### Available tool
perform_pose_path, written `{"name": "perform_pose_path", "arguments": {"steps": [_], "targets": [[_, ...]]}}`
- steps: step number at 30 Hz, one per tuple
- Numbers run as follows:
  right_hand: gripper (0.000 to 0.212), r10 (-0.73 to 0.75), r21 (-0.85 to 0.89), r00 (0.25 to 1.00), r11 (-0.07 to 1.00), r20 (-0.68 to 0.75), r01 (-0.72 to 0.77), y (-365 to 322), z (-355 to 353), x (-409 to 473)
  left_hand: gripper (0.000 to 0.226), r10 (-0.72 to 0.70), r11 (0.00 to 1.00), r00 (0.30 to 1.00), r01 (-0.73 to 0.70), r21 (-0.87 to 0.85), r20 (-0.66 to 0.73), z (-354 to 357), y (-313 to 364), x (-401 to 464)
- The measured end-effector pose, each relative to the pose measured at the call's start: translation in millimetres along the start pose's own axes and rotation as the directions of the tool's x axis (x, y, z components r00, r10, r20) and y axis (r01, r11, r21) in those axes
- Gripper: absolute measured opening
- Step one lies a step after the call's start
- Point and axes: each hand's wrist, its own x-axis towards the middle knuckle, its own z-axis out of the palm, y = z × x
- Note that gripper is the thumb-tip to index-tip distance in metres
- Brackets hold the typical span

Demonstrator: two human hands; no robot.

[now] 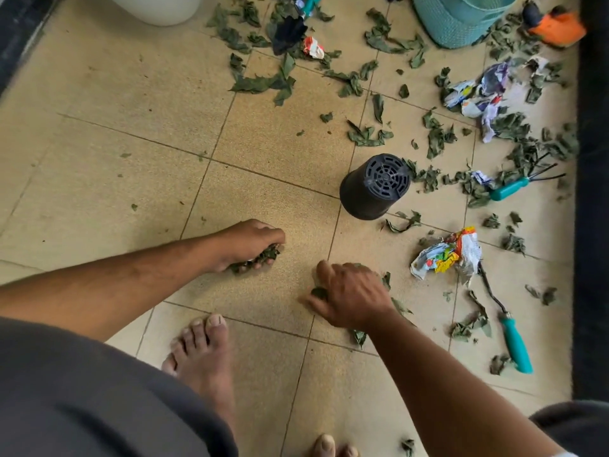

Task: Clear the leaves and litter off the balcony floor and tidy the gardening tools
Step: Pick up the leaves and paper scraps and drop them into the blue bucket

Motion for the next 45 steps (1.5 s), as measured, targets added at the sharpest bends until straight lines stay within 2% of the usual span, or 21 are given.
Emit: {"name": "perform_pose_path", "arguments": {"steps": [2, 4, 6, 8, 11, 13, 14, 15, 16, 18, 20, 23, 26, 30, 34, 37, 39, 41, 42, 43, 45], "targets": [[0.055, -0.075, -0.136, 0.997, 0.988, 0.011, 0.076, -4.1, 11.4, 0.2, 0.029, -0.008, 1.000, 1.000, 0.009, -0.013, 0.025, 1.8, 0.7, -4.9], [0.047, -0.080, -0.144, 0.997, 0.986, 0.015, 0.081, -4.3, 16.2, 0.9, 0.031, -0.023, 1.000, 0.999, 0.023, -0.021, 0.037, 1.3, 0.3, -7.5], [0.044, -0.012, -0.041, 1.000, 0.999, -0.009, 0.012, -7.2, 16.6, 2.7, 0.035, -0.037, 0.998, 0.999, 0.038, -0.040, 0.030, -1.1, -1.4, -9.1], [0.041, 0.181, 0.197, 0.983, 0.966, -0.042, -0.169, -8.1, 9.8, 7.8, 0.033, -0.059, 0.996, 0.998, 0.060, -0.059, 0.020, -3.1, -2.7, -9.0], [0.039, 0.460, 0.568, 0.884, 0.751, -0.082, -0.337, 4.8, -10.5, 20.7, 0.026, -0.082, 0.994, 0.997, 0.083, -0.066, 0.012, -2.8, -1.9, -8.9], [0.040, 0.569, 0.832, 0.822, 0.443, 0.029, -0.336, 23.4, -26.6, 20.0, 0.025, -0.091, 0.994, 0.996, 0.092, -0.058, 0.023, -0.6, -0.7, -7.2], [0.037, 0.576, 0.904, 0.812, 0.292, 0.095, -0.313, 33.3, -33.7, 16.1, 0.024, -0.092, 0.994, 0.995, 0.094, -0.051, 0.034, 0.5, -0.2, -6.9], [0.030, 0.585, 0.932, 0.801, 0.208, 0.126, -0.299, 44.1, -37.6, 11.0, 0.024, -0.092, 0.995, 0.994, 0.094, -0.040, 0.051, 2.9, 1.8, -5.7], [0.021, 0.600, 0.931, 0.789, 0.200, 0.131, -0.306, 53.2, -41.3, 3.7, 0.024, -0.091, 0.995, 0.994, 0.093, -0.030, 0.065, 5.4, 3.7, -4.4], [0.020, 0.654, 0.808, 0.755, 0.424, 0.039, -0.409, 67.0, -33.6, -4.4, 0.023, -0.089, 0.996, 0.993, 0.091, -0.022, 0.079, 8.5, 5.1, -4.2], [0.029, 0.700, 0.552, 0.712, 0.616, -0.058, -0.562, 74.0, -19.2, -15.8, 0.023, -0.088, 0.996, 0.992, 0.090, -0.016, 0.094, 12.5, 7.1, -2.4], [0.059, 0.706, 0.297, 0.704, 0.690, -0.078, -0.660, 67.4, 8.1, -39.2, 0.023, -0.093, 0.995, 0.990, 0.094, -0.011, 0.103, 16.7, 8.0, -0.3], [0.066, 0.536, 0.158, 0.844, 0.831, 0.022, -0.533, 42.9, 28.6, -51.6, 0.024, -0.097, 0.995, 0.990, 0.097, 0.009, 0.105, 16.6, 5.6, 0.0], [0.049, 0.320, 0.070, 0.946, 0.944, 0.045, -0.323, 15.0, 44.3, -34.2, 0.025, -0.120, 0.993, 0.988, 0.119, 0.015, 0.093, 15.2, -0.9, 0.0], [0.035, 0.345, 0.212, 0.938, 0.920, -0.034, -0.330, 3.9, 42.9, -11.0, 0.025, -0.137, 0.990, 0.986, 0.137, 0.008, 0.091, 16.8, -5.4, -2.5], [0.042, 0.471, 0.519, 0.877, 0.775, -0.094, -0.361, 8.6, 25.5, 12.4, 0.024, -0.146, 0.989, 0.985, 0.147, 0.001, 0.095, 17.9, -8.1, -3.3], [0.044, 0.489, 0.753, 0.871, 0.591, -0.048, -0.290, 13.1, 8.1, 25.6, 0.025, -0.147, 0.989, 0.984, 0.147, 0.003, 0.100, 17.8, -8.2, -3.1], [0.044, 0.471, 0.962, 0.869, 0.135, 0.149, -0.238, 15.0, -9.6, 31.2, 0.026, -0.147, 0.989, 0.984, 0.148, 0.001, 0.104, 17.8, -7.1, -3.1], [0.043, 0.431, 0.969, 0.868, -0.110, 0.249, -0.223, 16.0, -17.8, 31.8, 0.027, -0.149, 0.989, 0.983, 0.149, 0.000, 0.106, 18.0, -6.3, -3.5], [0.040, 0.385, 0.935, 0.869, -0.287, 0.312, -0.208, 17.7, -24.6, 30.8, 0.027, -0.149, 0.989, 0.983, 0.150, 0.000, 0.108, 18.0, -5.7, -3.6], [0.027, 0.310, 0.859, 0.877, -0.474, 0.368, -0.193, 22.8, -28.5, 26.0, 0.027, -0.148, 0.989, 0.983, 0.149, 0.002, 0.108, 18.0, -5.5, -3.8]]}}
